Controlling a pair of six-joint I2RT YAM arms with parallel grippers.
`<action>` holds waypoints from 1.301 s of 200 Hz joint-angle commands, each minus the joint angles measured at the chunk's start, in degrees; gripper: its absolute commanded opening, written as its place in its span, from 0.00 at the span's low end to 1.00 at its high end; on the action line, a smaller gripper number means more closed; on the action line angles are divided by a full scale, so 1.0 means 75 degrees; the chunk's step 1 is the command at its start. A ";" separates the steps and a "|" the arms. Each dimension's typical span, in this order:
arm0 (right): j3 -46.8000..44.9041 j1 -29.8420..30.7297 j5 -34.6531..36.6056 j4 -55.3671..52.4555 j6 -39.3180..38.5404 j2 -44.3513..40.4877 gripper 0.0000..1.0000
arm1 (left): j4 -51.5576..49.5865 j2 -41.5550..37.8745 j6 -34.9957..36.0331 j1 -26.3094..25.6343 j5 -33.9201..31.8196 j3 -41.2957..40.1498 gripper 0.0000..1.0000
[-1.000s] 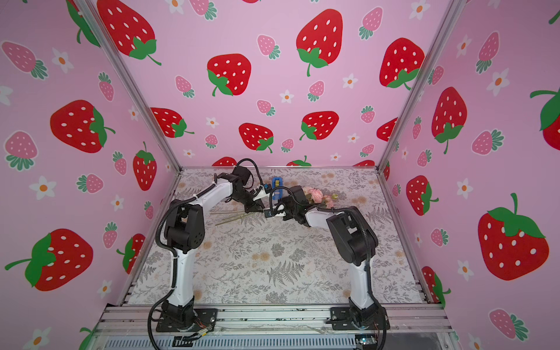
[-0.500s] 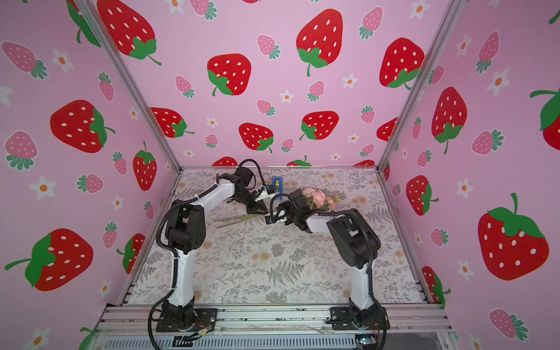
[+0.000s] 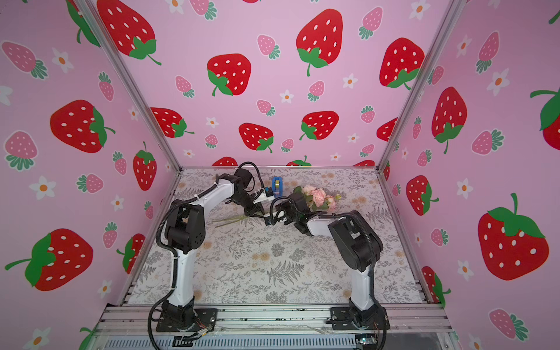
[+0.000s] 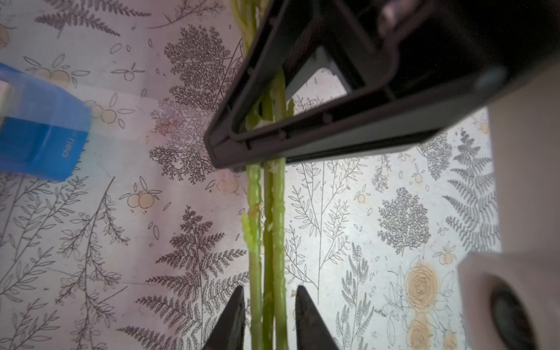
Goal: Wrap bouquets with tape
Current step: Wrap the tape around the bouquet.
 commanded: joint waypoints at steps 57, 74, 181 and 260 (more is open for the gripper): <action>-0.0416 0.0166 -0.0660 -0.0119 0.0130 -0.0693 0.00 | -0.0847 0.0289 0.0334 0.0026 0.0265 0.0624 0.00; -0.0452 0.0160 -0.0706 -0.0344 0.0488 -0.0840 0.19 | -0.0909 0.0327 0.0240 0.0024 0.0387 0.0814 0.00; -0.0817 -0.0332 -0.1365 -0.3259 0.2542 -0.3509 0.49 | 0.1897 -0.0994 0.0510 -0.0481 -0.2006 -0.1043 0.00; 0.2070 -0.1396 -0.2527 -0.5503 0.3932 -0.2057 0.39 | 0.4818 -0.2068 0.1707 -0.0899 -0.3259 -0.2942 0.00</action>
